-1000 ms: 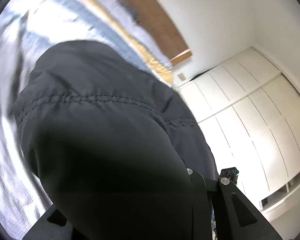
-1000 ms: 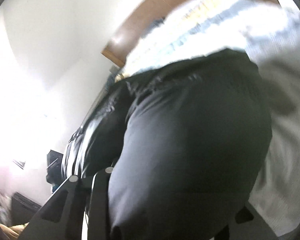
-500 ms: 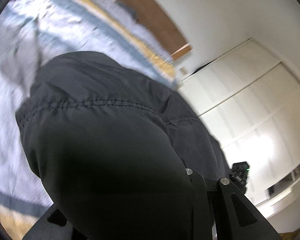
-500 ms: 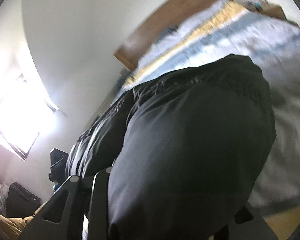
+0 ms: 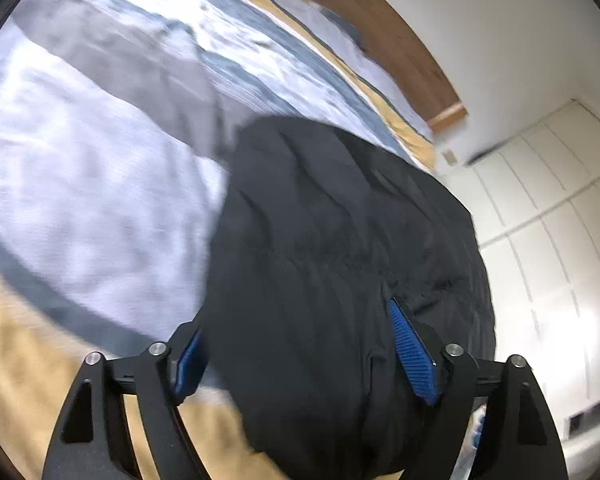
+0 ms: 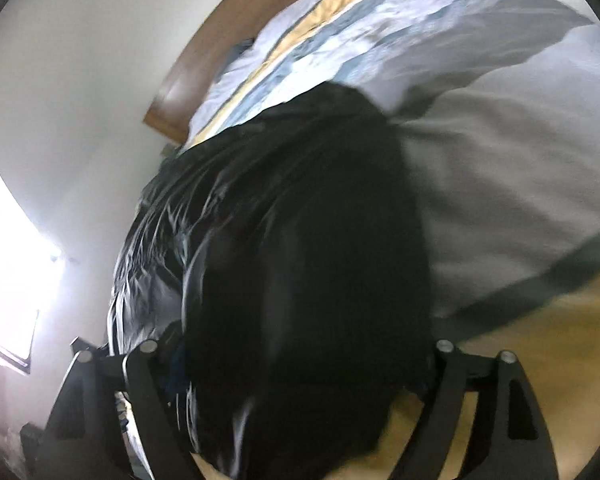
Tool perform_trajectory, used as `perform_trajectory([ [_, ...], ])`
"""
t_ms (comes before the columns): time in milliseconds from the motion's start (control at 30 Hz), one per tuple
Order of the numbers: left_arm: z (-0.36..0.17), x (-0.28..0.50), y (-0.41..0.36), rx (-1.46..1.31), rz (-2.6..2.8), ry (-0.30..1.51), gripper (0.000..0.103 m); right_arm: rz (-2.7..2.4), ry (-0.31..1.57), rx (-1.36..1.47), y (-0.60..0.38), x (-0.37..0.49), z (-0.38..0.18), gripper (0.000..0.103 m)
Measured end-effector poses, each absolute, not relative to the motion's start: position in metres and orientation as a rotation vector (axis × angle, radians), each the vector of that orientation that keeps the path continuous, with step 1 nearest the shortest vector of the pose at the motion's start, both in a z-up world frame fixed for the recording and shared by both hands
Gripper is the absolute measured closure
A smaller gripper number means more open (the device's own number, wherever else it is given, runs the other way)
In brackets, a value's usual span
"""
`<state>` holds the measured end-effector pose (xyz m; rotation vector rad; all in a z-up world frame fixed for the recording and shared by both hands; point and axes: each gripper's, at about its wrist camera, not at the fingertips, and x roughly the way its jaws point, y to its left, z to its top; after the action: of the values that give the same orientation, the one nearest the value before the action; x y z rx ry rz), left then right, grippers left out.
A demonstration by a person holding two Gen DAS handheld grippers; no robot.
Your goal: Fold large clothes
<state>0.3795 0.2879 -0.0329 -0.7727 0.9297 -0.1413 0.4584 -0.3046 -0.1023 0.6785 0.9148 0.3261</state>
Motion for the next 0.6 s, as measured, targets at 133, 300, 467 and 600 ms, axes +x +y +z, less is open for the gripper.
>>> perform_trajectory([
  [133,-0.013,0.351,0.299,-0.737,-0.051,0.909,0.018,0.235,0.859,0.711,-0.332,0.432,-0.080,0.019],
  [300,0.009,0.302,0.292,-0.611,0.034,0.930,0.018,0.173,0.838,0.656,-0.338,0.398,-0.041,0.018],
  [467,0.016,0.260,0.269,-0.529,0.095,0.914,0.018,0.167,0.869,0.536,-0.299,0.368,-0.013,0.018],
  [600,0.029,0.221,0.242,-0.481,0.154,0.887,0.018,0.177,0.892,0.443,-0.257,0.335,-0.003,0.018],
])
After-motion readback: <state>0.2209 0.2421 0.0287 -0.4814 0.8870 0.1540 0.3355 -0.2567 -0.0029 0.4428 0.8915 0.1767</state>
